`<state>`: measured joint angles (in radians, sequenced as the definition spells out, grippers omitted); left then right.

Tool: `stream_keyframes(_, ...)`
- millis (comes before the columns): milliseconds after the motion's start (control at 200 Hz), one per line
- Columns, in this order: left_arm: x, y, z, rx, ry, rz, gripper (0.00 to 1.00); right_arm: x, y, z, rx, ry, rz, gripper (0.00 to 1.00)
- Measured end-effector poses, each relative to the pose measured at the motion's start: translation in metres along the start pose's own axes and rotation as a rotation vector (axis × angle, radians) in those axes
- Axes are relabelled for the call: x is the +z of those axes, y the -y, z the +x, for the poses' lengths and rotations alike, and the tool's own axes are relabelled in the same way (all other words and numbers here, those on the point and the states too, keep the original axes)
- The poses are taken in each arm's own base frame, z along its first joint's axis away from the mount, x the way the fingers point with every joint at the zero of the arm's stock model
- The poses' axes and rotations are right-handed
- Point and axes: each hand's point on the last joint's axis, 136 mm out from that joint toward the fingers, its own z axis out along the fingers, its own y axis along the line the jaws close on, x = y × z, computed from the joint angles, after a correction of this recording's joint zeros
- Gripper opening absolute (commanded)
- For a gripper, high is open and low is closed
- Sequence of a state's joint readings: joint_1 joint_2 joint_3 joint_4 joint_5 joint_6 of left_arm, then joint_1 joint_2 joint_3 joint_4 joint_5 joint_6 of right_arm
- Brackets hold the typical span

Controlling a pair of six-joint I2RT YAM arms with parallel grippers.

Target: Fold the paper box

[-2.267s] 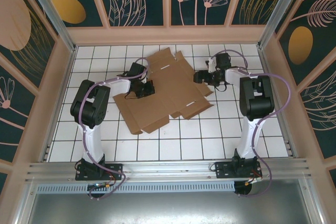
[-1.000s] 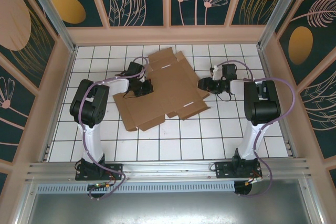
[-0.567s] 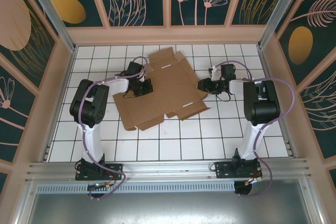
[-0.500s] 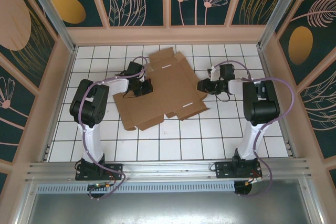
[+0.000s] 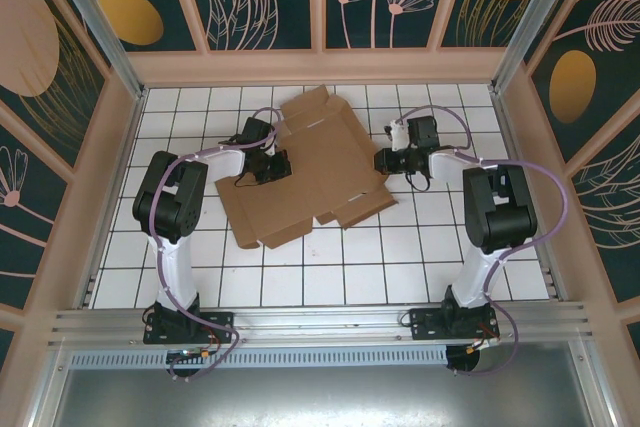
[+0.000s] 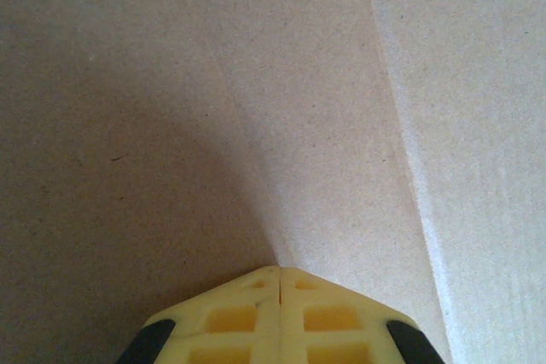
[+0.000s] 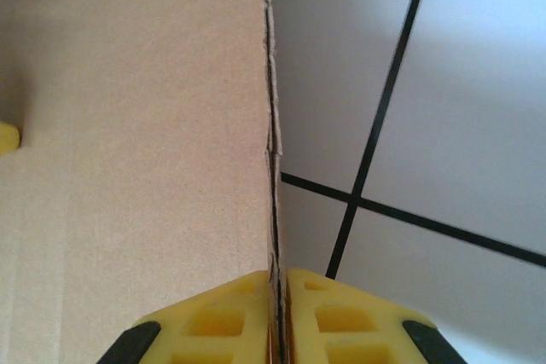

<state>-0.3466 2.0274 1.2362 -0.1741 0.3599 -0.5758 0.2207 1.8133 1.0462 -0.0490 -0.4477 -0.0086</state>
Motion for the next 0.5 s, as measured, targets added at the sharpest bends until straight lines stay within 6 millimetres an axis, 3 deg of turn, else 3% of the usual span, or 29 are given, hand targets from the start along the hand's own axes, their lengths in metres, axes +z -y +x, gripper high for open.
stream_keyframes(180,0.0,0.001,0.0,0.0,0.001,0.006,0.0,0.002,-0.003,-0.004,-0.16,-0.022,0.089,0.12)
stream_keyframes(365,-0.002,0.002,0.001,-0.01,0.008,0.026,0.0,-0.004,-0.015,-0.036,-0.344,0.006,0.181,0.12)
stream_keyframes(500,-0.009,0.003,0.006,-0.028,0.005,0.031,0.0,-0.009,-0.026,-0.046,-0.469,0.014,0.232,0.1)
